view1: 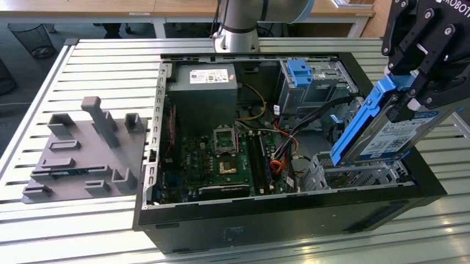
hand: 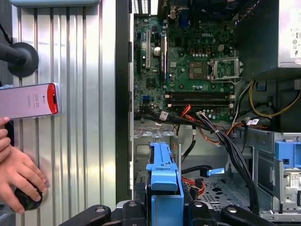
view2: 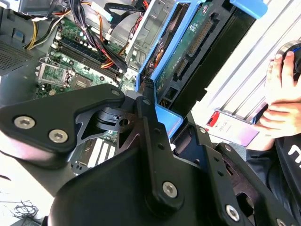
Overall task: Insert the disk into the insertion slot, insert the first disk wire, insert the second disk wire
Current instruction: 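Insert the disk into the insertion slot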
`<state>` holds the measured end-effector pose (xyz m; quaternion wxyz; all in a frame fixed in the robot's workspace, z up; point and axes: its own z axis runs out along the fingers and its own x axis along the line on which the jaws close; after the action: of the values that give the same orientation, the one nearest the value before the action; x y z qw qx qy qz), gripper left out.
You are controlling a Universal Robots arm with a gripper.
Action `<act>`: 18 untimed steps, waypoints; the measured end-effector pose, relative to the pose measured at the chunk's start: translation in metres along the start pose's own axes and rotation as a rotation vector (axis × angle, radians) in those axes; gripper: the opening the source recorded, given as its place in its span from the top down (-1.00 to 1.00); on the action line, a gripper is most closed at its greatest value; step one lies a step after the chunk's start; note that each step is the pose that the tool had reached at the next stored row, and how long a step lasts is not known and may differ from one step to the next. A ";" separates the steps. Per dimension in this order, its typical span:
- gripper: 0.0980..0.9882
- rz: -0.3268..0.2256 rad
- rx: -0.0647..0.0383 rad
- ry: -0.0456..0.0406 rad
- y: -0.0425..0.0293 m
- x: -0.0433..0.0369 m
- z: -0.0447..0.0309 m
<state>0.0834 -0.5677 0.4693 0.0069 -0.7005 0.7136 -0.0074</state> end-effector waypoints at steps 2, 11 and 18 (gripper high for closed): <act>0.40 0.000 0.000 0.0000 0.0000 0.0000 0.0006; 0.40 0.000 0.000 0.0000 0.0001 0.0000 0.0031; 0.40 0.000 0.000 0.0000 0.0001 0.0000 0.0051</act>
<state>0.0834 -0.5677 0.4641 0.0069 -0.7005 0.7136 -0.0074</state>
